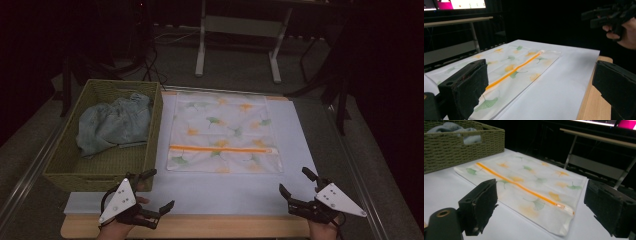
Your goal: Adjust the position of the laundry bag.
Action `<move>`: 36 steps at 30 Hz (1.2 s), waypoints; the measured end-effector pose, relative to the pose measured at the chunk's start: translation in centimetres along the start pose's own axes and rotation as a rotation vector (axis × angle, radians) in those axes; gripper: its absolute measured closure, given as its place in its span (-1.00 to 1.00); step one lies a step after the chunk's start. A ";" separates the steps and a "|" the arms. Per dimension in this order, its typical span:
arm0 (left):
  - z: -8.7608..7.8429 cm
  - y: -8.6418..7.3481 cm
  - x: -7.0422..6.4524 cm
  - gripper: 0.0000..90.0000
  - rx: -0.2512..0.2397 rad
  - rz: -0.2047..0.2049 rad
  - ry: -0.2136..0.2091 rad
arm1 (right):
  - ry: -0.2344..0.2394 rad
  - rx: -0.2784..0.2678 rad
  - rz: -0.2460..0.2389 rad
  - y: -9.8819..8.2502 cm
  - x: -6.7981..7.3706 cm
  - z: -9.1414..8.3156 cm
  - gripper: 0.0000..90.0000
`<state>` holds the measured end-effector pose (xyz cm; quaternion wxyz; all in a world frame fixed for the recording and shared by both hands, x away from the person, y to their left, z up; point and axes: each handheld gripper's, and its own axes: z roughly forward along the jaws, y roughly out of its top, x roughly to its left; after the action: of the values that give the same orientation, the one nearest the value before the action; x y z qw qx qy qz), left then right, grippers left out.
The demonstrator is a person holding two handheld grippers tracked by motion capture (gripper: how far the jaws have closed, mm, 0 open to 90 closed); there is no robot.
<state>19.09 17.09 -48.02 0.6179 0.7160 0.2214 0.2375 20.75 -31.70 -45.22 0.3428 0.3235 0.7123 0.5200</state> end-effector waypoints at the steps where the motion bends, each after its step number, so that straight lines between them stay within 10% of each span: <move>1: 0.1 0.0 -0.2 -0.97 0.001 0.004 -0.012 | 0.004 -0.008 -0.002 0.0 0.0 -0.1 -0.75; 22: 0.4 0.0 -0.9 -0.97 0.002 -0.006 -0.102 | 0.159 -0.041 -0.006 2.7 0.9 0.7 -0.68; 36: 0.6 -0.1 -1.2 -0.97 0.012 -0.015 -0.115 | 0.311 0.092 -0.095 3.7 3.1 7.5 -0.71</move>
<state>18.48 15.89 -48.27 0.6271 0.7305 0.1922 0.1901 25.57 -24.33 -43.84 0.2375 0.2205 0.7944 0.5137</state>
